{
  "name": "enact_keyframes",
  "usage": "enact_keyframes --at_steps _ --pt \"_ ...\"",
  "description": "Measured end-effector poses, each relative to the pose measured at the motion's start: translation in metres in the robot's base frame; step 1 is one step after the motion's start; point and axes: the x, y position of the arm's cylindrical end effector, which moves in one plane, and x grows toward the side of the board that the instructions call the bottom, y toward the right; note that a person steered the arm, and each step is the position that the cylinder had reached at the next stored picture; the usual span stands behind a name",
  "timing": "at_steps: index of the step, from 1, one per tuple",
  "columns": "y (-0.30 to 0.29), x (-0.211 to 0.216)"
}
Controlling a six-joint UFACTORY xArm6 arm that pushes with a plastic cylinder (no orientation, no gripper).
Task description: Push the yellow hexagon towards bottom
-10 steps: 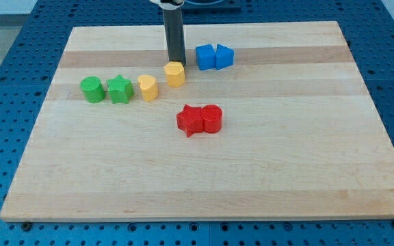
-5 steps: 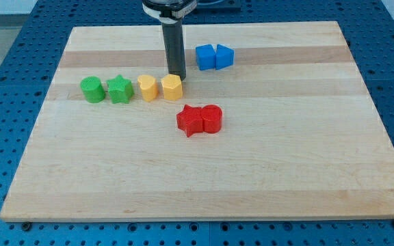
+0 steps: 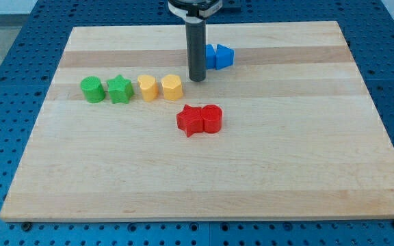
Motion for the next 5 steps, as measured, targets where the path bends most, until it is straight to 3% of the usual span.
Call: enact_keyframes --at_steps 5 --pt "-0.001 0.028"
